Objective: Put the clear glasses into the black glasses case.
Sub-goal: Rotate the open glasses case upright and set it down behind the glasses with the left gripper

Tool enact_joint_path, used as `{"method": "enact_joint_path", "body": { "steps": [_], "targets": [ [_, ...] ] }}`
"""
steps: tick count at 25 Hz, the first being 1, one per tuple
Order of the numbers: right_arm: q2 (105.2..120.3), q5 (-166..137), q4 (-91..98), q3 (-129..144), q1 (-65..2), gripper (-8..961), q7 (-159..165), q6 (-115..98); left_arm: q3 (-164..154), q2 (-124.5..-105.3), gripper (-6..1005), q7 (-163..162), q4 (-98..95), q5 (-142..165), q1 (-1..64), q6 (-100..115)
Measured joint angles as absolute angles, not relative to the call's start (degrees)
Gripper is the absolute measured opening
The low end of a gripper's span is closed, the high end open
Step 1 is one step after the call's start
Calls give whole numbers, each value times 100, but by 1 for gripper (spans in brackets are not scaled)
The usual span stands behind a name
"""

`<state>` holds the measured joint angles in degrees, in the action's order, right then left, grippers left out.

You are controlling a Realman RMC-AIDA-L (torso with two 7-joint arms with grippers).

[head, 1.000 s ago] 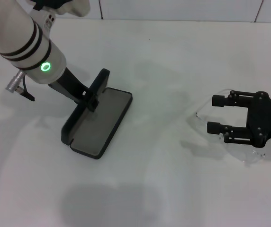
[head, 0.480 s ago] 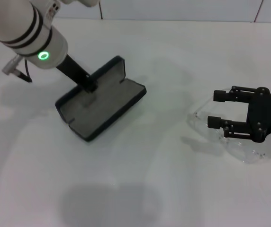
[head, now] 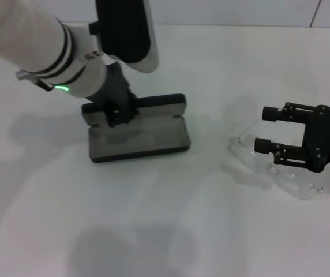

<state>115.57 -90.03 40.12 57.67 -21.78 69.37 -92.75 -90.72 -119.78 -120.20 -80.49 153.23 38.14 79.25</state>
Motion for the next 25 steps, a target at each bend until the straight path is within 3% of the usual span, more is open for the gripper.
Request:
{"method": "enact_joint_path", "body": {
  "steps": [25],
  "targets": [
    [11531,-8753,3950,5704,-2030,678,6932,-9493,-9356,-11982,245,-11737,-7958,15030,3797,7119]
  ]
}}
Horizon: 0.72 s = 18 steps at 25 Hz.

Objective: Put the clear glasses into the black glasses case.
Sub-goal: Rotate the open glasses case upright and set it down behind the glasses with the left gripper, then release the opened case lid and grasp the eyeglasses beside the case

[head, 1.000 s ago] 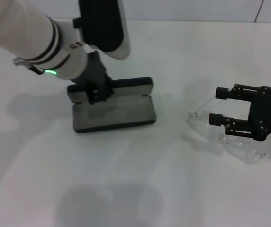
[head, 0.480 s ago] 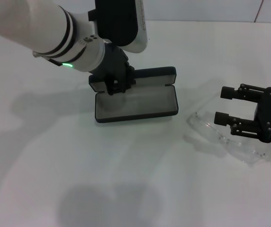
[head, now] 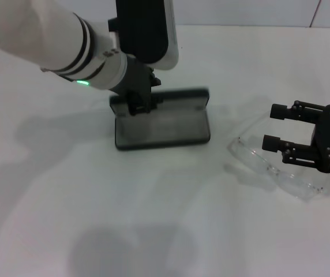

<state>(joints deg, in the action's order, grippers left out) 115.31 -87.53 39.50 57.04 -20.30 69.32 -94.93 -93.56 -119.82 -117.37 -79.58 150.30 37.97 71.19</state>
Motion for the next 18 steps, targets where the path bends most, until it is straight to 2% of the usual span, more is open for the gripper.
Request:
{"method": "enact_joint_path", "body": {
  "steps": [10,18],
  "targets": [
    [11531,-8753,3931,5627,-2022,679,6935,-9492,-9302,-11986,326,-11842,-8133,14721,3685,7080],
    [11472,-8784,4093,5309,-2053,677,7592,-9430,-8006,-11963,358,-10833,-9422,11606,2348,7112]
  ]
}}
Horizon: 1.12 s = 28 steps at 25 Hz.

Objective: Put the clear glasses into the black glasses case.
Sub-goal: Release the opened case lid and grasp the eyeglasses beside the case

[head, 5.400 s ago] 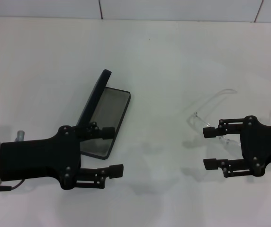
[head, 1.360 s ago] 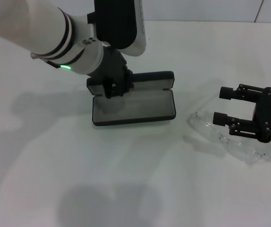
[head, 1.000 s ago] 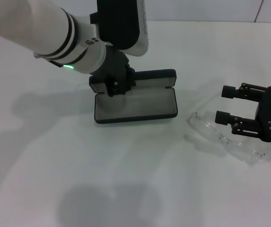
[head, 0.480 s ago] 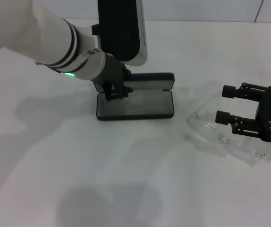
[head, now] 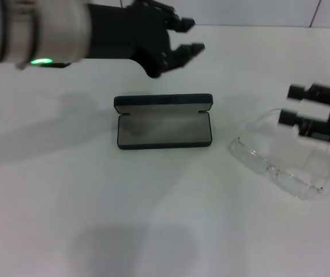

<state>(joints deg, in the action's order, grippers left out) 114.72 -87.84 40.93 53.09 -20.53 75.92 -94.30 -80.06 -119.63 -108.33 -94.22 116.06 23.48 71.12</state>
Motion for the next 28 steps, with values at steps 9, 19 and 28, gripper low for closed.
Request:
{"method": "enact_joint_path", "body": {
  "steps": [9,19,28],
  "targets": [
    [10964,-10759,5933,5251,-2779,674,10907,-9434,-7425,-11968,365,-7426,-7051,7415,932,8004],
    [11051,-13864,6846,6133,-4892,666,14026,-10971,-7200,-11946,371,-6172,-4878,6903,893,8550],
    [11605,-15383,6086,6995,-5948,660,14559,-10906,-7069,-11930,375,-6130,-4807,7712,943,8705]
  ]
}}
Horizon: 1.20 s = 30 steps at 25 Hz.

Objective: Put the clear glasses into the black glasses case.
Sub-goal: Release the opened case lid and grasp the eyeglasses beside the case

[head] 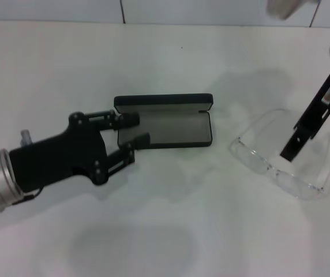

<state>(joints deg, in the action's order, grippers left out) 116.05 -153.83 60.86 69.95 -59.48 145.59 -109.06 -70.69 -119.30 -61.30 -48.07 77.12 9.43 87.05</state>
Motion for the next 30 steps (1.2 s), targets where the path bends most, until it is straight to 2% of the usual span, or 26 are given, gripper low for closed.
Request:
{"method": "enact_joint_path", "body": {
  "steps": [5,10,30],
  "targets": [
    [11622,-15351,5974,7813,-5883,657,14787,-10391,-7054,-11920,378,-6244,-4877,7940,811,8729],
    [11621,-15114,5775,7959,-5808,657,14807,-10112,-7060,-11943,589,-5947,-4936,7999,688,8814],
    [11619,-14547,4995,8568,-5785,658,14865,-9137,-7061,-11962,593,-5935,-4711,8201,950,8743]
  ]
}}
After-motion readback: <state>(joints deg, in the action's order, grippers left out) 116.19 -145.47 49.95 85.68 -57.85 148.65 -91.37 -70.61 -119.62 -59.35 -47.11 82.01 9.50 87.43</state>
